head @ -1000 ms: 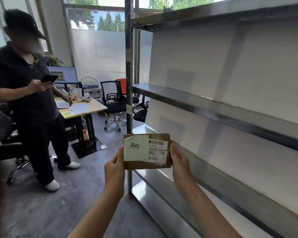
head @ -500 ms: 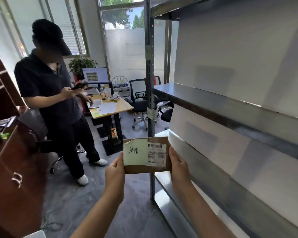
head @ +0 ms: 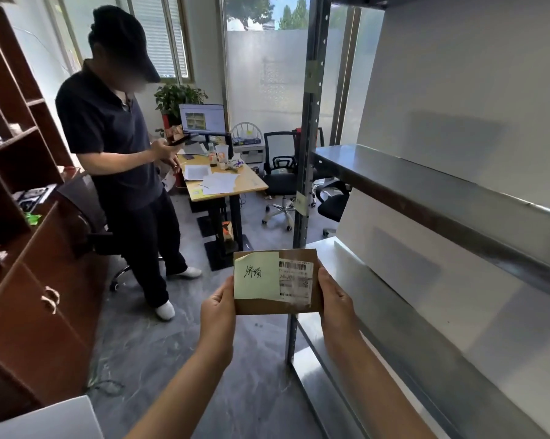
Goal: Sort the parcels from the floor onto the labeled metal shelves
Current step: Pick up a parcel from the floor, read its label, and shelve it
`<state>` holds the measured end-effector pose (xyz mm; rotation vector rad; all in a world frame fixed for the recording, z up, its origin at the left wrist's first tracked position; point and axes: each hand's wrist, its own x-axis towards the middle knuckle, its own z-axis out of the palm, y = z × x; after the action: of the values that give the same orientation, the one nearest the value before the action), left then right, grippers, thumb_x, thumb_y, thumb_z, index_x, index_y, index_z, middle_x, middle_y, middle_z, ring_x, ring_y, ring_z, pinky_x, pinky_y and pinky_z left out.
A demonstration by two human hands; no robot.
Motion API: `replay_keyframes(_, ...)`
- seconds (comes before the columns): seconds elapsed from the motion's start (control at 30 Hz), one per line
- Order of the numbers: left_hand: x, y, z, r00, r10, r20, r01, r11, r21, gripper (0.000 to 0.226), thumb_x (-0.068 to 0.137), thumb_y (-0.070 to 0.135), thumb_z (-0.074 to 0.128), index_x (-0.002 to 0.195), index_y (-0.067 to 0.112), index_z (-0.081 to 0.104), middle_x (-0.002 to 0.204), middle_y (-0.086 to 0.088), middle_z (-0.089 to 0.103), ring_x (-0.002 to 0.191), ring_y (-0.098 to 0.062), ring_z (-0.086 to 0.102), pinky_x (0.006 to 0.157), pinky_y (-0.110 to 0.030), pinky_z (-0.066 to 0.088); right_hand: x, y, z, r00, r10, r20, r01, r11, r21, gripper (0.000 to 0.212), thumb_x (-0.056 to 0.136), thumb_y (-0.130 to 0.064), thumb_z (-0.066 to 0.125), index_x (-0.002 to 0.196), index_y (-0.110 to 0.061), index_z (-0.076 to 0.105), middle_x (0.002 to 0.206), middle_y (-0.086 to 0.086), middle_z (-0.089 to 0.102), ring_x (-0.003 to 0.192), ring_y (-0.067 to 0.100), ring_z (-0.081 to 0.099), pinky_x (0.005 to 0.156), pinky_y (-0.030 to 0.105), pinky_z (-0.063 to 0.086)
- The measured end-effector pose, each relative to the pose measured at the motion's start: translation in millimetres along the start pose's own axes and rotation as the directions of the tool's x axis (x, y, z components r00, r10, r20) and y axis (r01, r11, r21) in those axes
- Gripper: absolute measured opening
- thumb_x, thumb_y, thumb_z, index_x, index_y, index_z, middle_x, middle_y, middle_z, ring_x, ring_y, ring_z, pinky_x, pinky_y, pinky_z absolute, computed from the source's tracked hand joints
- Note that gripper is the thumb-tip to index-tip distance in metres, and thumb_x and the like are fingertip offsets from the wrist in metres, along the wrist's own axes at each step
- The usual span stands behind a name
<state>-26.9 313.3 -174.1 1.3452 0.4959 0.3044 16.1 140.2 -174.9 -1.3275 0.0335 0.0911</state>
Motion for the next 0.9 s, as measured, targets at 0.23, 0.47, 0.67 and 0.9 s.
replay_keyframes(0.23,58,2,-24,0.999,-0.03,0.035,0.03,1.0,-0.003,0.027,0.1,0.045,0.052,0.101,0.027,0.072,0.102,0.0,0.077,0.11,-0.017,0.066,0.11,-0.039,0.044,28,18,43,0.999,0.017,-0.042,-0.017,1.0,0.01,0.031,0.104,-0.037,0.046,0.117,-0.027,0.072,0.102,0.0,0.08,0.09,0.011,0.077,0.07,0.02,0.061)
replay_keyframes(0.47,131,14,-50,0.996,-0.05,0.072,0.053,0.998,-0.032,0.032,0.1,0.045,0.051,0.103,0.022,0.073,0.102,-0.001,0.076,0.106,-0.018,0.067,0.108,-0.04,0.045,72,27,99,0.996,0.006,-0.091,-0.007,1.0,-0.012,0.034,0.104,-0.037,0.046,0.126,-0.024,0.069,0.107,0.003,0.079,0.095,0.015,0.076,0.064,0.014,0.057)
replay_keyframes(0.67,194,22,-71,0.99,-0.052,0.131,0.055,0.998,-0.015,0.028,0.101,0.043,0.05,0.092,0.029,0.073,0.096,0.003,0.077,0.098,-0.012,0.068,0.105,-0.038,0.047,114,42,143,0.989,-0.013,-0.151,0.009,0.999,-0.031,0.037,0.103,-0.039,0.045,0.128,-0.024,0.068,0.109,0.001,0.078,0.105,0.021,0.073,0.092,0.037,0.057)
replay_keyframes(0.9,252,25,-72,0.98,-0.089,0.178,0.086,0.996,0.026,0.026,0.104,0.037,0.048,0.092,0.031,0.071,0.096,0.005,0.075,0.1,-0.012,0.066,0.104,-0.035,0.045,141,53,162,0.984,-0.026,-0.176,0.027,1.0,0.007,0.045,0.09,-0.041,0.057,0.132,-0.028,0.065,0.118,0.001,0.075,0.116,0.019,0.068,0.094,0.031,0.056)
